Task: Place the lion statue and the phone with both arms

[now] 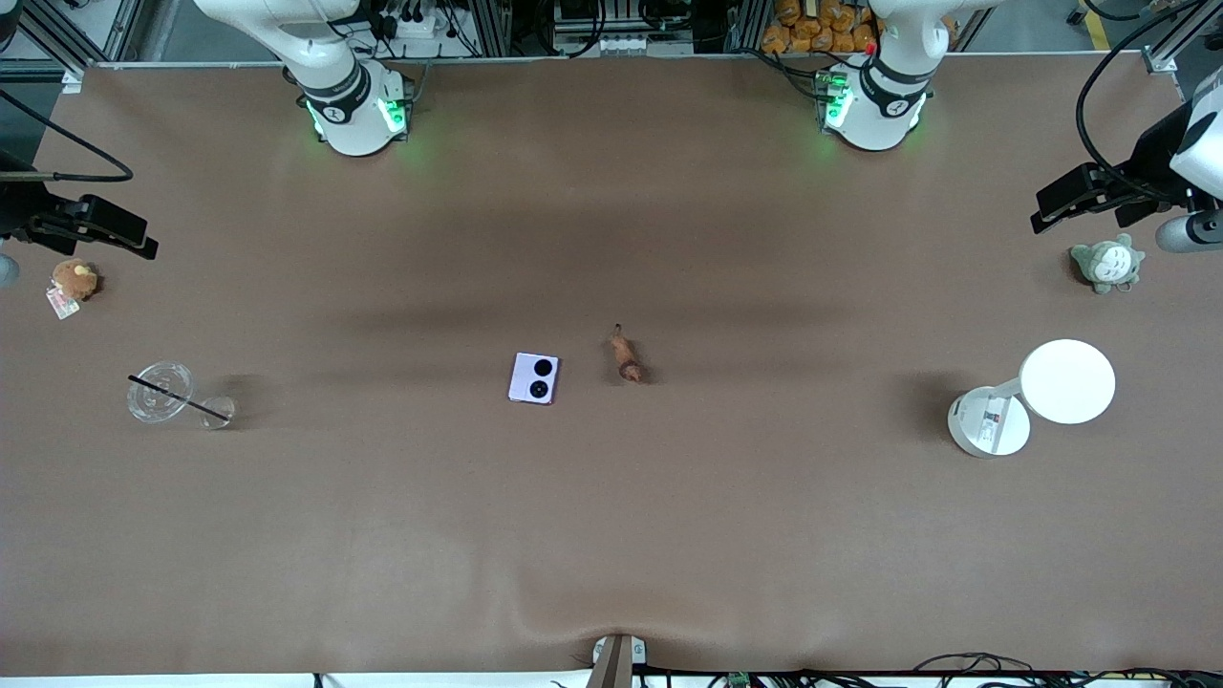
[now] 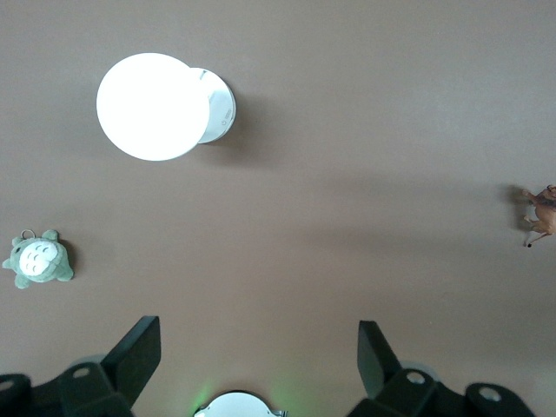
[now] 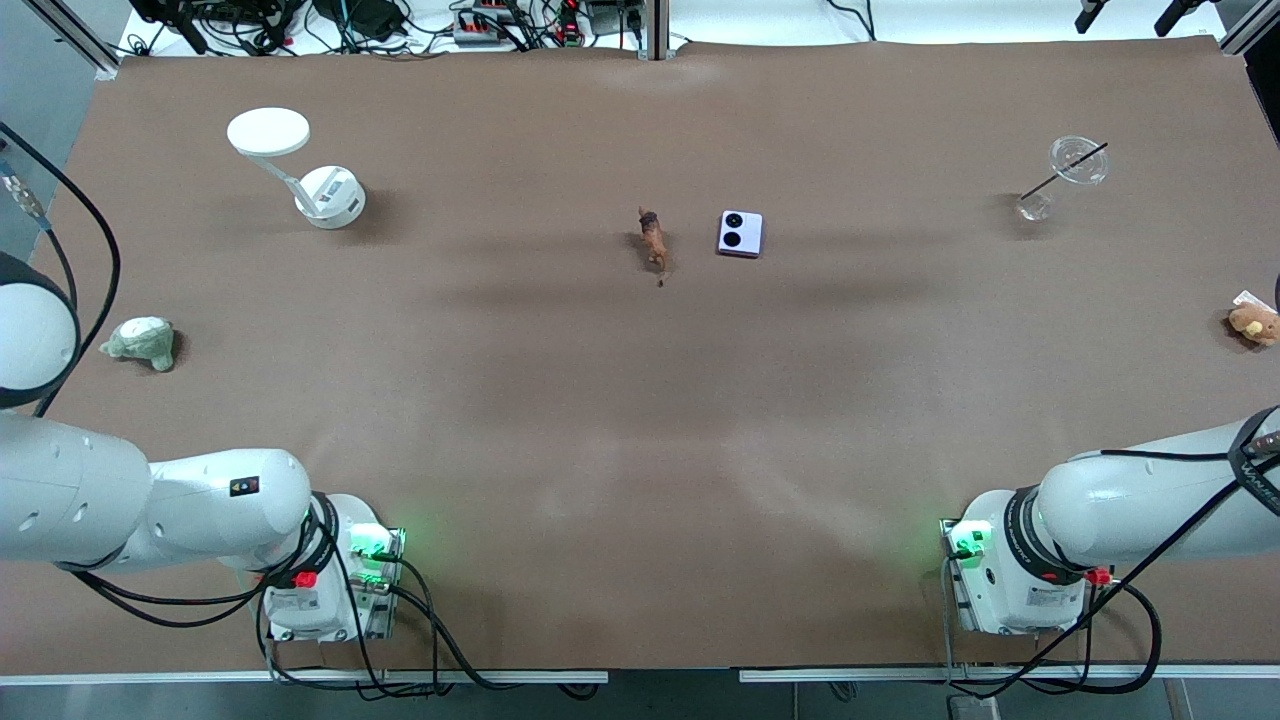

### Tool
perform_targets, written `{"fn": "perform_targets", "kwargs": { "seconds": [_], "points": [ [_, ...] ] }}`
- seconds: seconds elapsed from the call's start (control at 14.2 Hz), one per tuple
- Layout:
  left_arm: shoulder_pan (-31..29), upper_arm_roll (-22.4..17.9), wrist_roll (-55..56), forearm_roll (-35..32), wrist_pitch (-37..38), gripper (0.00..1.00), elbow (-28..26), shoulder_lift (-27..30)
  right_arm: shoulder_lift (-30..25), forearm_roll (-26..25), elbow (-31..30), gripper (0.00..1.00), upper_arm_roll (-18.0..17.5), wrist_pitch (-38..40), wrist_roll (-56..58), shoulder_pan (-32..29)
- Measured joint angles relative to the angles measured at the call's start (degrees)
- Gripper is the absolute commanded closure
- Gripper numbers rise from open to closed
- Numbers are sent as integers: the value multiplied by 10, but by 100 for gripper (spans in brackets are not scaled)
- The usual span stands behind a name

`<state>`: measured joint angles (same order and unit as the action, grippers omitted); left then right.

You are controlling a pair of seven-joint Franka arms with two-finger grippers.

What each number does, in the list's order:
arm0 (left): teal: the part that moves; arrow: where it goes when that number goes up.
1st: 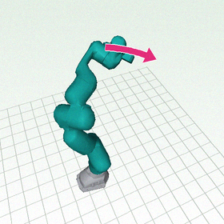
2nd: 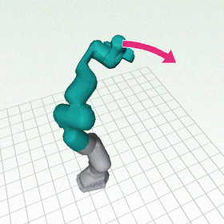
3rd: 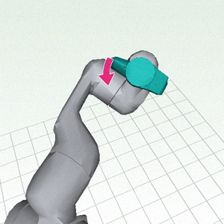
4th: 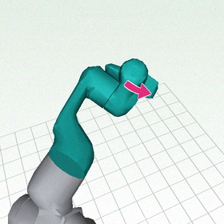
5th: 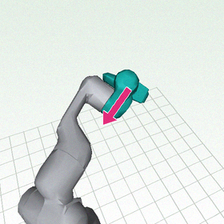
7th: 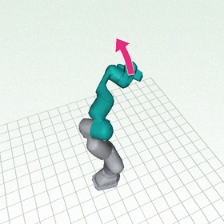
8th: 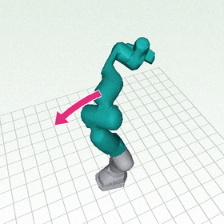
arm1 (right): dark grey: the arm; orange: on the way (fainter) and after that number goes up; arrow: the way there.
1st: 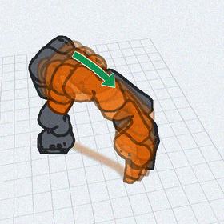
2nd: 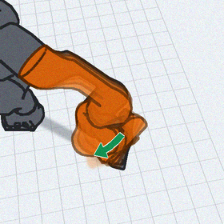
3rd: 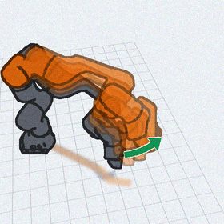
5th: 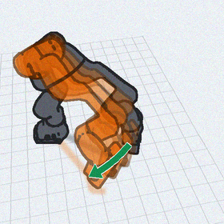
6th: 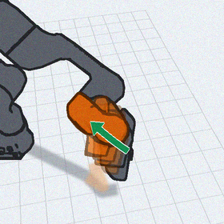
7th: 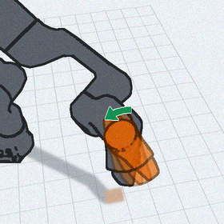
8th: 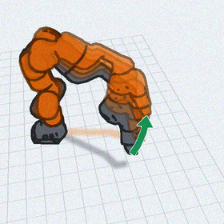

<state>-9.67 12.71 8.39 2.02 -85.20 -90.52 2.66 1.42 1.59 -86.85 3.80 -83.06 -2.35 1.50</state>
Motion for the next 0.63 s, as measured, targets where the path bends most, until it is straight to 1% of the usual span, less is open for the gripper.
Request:
{"fn": "perform_targets", "kwargs": {
  "seconds": [0.63],
  "points": [
    [0,4,0,0,-9,0,0,-4,0,0,0,0,2,-15,0,0]
  ]
}}
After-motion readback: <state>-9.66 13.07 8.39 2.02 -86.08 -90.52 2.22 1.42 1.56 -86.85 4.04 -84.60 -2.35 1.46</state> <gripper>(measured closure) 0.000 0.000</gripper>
